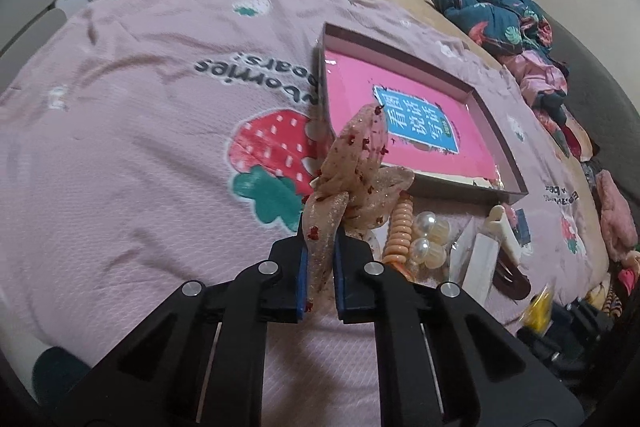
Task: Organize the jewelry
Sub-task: 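Release the bow into the tray with the left tool while the right tool drops the bangle bag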
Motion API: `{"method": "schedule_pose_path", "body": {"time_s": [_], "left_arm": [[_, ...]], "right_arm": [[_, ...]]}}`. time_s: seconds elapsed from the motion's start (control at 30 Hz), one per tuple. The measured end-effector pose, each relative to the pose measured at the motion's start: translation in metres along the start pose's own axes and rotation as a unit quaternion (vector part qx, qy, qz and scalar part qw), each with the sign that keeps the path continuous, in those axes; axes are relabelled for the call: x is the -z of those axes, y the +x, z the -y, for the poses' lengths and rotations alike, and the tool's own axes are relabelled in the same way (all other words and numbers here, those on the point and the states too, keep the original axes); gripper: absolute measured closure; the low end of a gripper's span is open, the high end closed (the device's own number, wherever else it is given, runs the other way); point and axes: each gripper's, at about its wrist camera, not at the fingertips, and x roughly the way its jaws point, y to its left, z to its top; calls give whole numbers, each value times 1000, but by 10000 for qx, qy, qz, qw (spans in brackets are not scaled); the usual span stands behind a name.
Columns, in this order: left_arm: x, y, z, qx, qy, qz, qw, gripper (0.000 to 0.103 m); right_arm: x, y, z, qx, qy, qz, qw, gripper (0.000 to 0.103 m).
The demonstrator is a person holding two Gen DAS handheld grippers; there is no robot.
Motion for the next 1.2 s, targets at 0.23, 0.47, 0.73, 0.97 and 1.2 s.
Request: {"method": "schedule_pose_path", "body": {"time_s": [0.23,0.47,0.73,0.97,1.2], "left_arm": [[-11,-22,-1,-97,39,244,9996,99],[-37,-29,12,-49,193,486,9986,99],[-62,-12,38,34,364,576,9977,99],[-77,17,57,82,444,473,9979,99],[-87,51,69,-5,488,268,9985,98]], "right_arm": [[-37,-17,25,-28,331,338,9989,61],[-76,-27,57,251,537,709,9957,61],[-114,-26,94,604,671,977,9911,61],[-131,-18,121,746,785,937,9897,61],[-138,10,142,631,1075,707,9897,61]]}}
